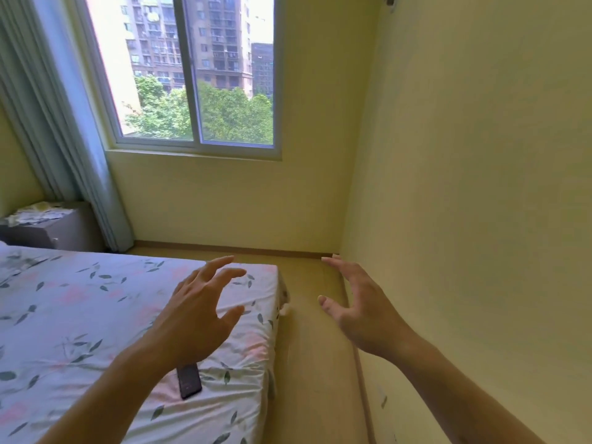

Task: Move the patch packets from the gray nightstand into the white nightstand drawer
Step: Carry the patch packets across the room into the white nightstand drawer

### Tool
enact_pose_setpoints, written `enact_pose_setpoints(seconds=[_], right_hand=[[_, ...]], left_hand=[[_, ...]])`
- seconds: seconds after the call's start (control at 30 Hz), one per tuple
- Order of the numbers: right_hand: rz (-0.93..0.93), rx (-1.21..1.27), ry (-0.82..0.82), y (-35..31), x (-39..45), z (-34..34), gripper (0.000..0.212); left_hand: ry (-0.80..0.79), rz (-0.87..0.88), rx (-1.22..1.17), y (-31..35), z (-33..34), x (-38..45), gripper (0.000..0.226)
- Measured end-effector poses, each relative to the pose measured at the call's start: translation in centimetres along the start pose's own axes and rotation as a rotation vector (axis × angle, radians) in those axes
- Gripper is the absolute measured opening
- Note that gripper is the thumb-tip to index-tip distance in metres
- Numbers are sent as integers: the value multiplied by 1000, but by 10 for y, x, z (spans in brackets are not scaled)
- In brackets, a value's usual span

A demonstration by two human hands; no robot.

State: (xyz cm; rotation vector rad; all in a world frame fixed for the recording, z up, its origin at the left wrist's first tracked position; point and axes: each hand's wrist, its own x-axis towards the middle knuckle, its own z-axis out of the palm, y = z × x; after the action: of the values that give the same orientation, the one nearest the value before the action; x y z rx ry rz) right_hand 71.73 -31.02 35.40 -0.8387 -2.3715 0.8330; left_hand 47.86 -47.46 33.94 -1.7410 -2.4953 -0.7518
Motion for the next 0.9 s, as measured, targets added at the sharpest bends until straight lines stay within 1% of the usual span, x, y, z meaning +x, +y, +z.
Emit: enact_pose_setpoints(seconds=[0.2,0.33,0.43,0.67,0.9], right_hand=[[-71,3,-88,36,89,15,65],[-91,-14,-120,69,170,25,65],[-73,2,-135,88,237,31,65],[-53,67,-108,140,377,36,62],[-58,75,-129,220,530,28,63]], left_hand=[[-1,-130,36,-37,23,60,61],[38,-161,8,-70,48,127,56],[23,-199,5,-96,62,185,56],[-16,-142,34,-129,85,339,55],[-13,-114,23,-144,137,496,54]])
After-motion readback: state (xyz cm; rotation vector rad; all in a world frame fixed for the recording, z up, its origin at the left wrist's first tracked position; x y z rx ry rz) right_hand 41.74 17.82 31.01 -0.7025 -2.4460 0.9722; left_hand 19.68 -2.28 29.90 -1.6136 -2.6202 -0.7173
